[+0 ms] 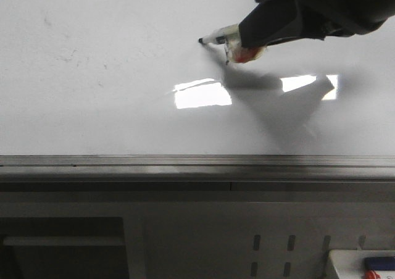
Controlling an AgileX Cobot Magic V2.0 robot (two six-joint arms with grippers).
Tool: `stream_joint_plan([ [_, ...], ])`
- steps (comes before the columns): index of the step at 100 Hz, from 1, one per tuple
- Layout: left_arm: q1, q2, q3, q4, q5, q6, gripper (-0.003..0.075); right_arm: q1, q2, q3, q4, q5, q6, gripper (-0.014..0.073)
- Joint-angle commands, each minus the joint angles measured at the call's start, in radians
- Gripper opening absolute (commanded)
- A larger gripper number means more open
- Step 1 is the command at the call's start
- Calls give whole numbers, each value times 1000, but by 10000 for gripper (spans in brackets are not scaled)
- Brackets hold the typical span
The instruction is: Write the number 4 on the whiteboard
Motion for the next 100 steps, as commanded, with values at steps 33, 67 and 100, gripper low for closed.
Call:
stream_joint_plan([
  [33,2,9,-28,-34,-35,-9,-20,-8,74,-19,72,126,3,-45],
  [67,2,9,-30,-37,-32,-9,-20,-10,12,-1,72,24,3,-45],
  [100,2,9,-31,-37,-32,-9,-20,-72,-99,96,146,-65,3,-45],
])
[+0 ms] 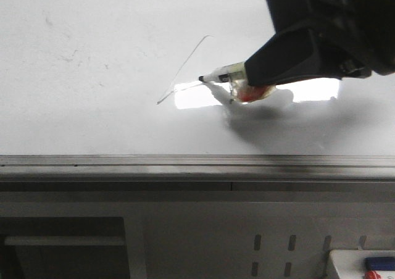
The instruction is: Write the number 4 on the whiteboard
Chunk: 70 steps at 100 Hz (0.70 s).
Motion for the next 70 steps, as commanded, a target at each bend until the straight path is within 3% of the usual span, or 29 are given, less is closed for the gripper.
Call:
stream_joint_plan([
  [1,2,9,-31,-31,-53,-9,-20,-40,-35,8,53,-128,3,-45],
  [43,2,9,-31,-31,-53,-9,-20,-79,-74,30,85,-178,3,-45],
  [70,2,9,-31,-31,-53,-9,-20,-75,-143,-86,79,67,-7,-45],
])
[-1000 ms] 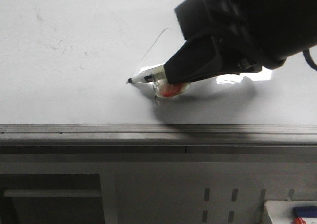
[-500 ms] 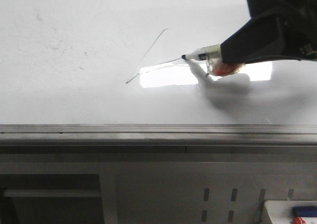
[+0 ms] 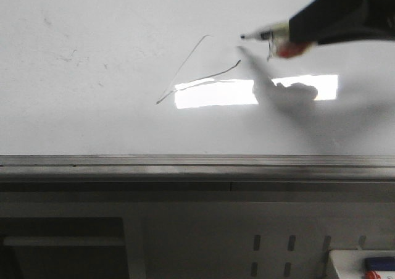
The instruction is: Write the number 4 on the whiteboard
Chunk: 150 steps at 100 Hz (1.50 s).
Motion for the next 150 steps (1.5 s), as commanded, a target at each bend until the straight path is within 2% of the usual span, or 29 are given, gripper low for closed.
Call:
stream_joint_plan([
  [1,2,9,-31,-31,-53,-9,-20,-4,-29,-82,8,62,-7,-45],
  [17,2,9,-31,-31,-53,-9,-20,-4,1,-136,-12,61,-7,-45],
  [49,2,9,-31,-31,-53,-9,-20,-4,121,-138,-12,100,-8,-45],
  [73,2,9,-31,-31,-53,-9,-20,-4,158,-138,-12,4,-8,-45],
  [92,2,9,-31,-31,-53,-9,-20,-4,158,-136,-12,4,-8,-45],
  [113,2,9,-31,-31,-53,-9,-20,-4,158,-41,26,110,26,-44],
  [130,2,9,-31,-31,-53,-9,-20,-4,154,60,38,112,83,-44],
  [150,2,9,-31,-31,-53,-9,-20,-4,154,73,52,125,83,-44],
])
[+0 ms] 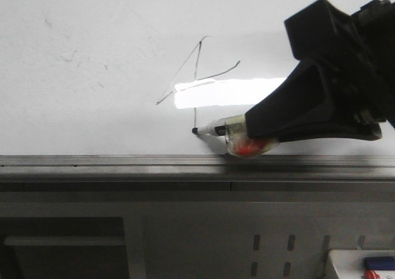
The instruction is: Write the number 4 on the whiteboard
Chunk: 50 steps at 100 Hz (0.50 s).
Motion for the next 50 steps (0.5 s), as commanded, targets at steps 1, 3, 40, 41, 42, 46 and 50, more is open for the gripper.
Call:
stream_joint_plan([
  [1,2,9,-31,-31,-53,-9,-20,-8,-4,-8,22,-80,11,-45],
  [3,2,9,-31,-31,-53,-9,-20,-8,-4,-8,22,-80,11,-44],
  [40,2,9,-31,-48,-53,-9,-20,-8,-85,-189,18,223,9,-44],
  [41,2,9,-31,-50,-53,-9,-20,-8,-88,-196,18,238,9,-44],
  [42,2,9,-31,-53,-53,-9,-20,-8,-94,-210,18,245,9,-44],
  [46,2,9,-31,-63,-53,-9,-20,-8,-109,-245,16,274,9,-44],
  [50,2,9,-31,-69,-56,-9,-20,-8,-124,-284,1,285,9,-44],
])
